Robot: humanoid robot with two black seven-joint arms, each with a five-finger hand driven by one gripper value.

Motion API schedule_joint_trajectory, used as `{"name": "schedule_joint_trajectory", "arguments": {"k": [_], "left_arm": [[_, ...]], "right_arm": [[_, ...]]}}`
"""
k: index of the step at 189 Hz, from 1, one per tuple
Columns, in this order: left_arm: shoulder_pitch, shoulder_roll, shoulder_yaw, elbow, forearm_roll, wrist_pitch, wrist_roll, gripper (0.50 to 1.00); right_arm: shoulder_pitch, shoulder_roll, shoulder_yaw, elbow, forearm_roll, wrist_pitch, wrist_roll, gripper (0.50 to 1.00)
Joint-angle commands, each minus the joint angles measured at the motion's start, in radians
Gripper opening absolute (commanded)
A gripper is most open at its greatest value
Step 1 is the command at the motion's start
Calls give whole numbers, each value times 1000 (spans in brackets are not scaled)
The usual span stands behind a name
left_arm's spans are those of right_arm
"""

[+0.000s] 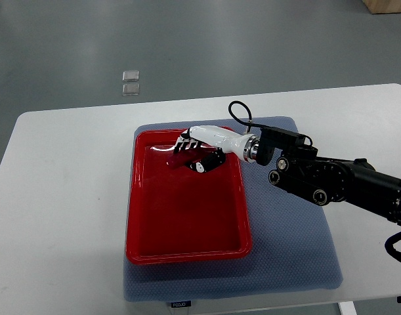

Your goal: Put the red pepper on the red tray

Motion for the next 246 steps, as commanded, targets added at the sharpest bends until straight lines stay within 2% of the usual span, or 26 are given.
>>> {"name": "schedule_joint_trajectory", "arguments": {"k": [1, 13, 16, 29, 33, 43, 44, 51, 58, 70, 78, 112, 131, 141, 142, 148, 193, 220, 246], "left_arm": [[0, 0, -1, 1, 0, 1, 0, 1000], [0, 0, -1, 1, 0, 0, 0, 1000], [0, 0, -1, 1, 0, 0, 0, 1000], [0, 0, -3, 1, 0, 1, 0, 1000], [0, 0, -3, 1, 0, 1, 0, 1000], [0, 0, -3, 1, 0, 1, 0, 1000], [0, 0, -3, 1, 0, 1, 0, 1000], [0, 0, -3, 1, 0, 1, 0, 1000], [0, 0, -3, 1, 0, 0, 0, 1000], [0, 0, -3, 1, 0, 1, 0, 1000], [0, 0, -3, 1, 0, 0, 0, 1000], [0, 0, -6, 4, 0, 1, 0, 1000], [0, 0, -6, 4, 0, 1, 0, 1000], [0, 0, -6, 4, 0, 1, 0, 1000], [0, 0, -6, 4, 0, 1, 0, 1000], [2, 0, -6, 3, 0, 1, 0, 1000], [0, 0, -4, 1, 0, 1, 0, 1000], [2, 0, -3, 1, 0, 1, 0, 1000], [0, 0, -1, 1, 0, 1, 0, 1000]], "right_arm": [[-15, 19, 0, -5, -1, -1, 2, 500], [-26, 25, 0, -8, -2, -6, 5, 500], [-29, 27, 0, -8, -2, -10, 5, 529], [-33, 30, 0, -8, 0, -18, 6, 588], [-36, 31, 0, -8, 0, -19, 6, 639], [-36, 31, 0, -8, 0, -19, 6, 639], [-42, 31, 0, -8, 0, -19, 8, 694], [-46, 30, 2, -8, 0, -19, 8, 731], [-46, 30, 3, -8, 0, -19, 8, 805], [-46, 27, 6, -8, 2, -19, 8, 870], [-46, 25, 12, -8, 2, -19, 8, 895], [-44, 4, 26, -8, 8, -21, 12, 901], [-44, -22, 156, -8, 66, -15, 14, 901], [-44, -22, 157, -8, 66, -15, 14, 901], [-50, -27, 255, -8, 139, -7, 13, 901], [-62, -27, 316, -8, 201, 4, 12, 903], [-193, -30, 670, -56, 839, 160, 12, 911], [-246, -29, 721, -149, 1164, 264, 11, 913], [-293, -24, 726, -180, 1284, 335, 11, 913]]}}
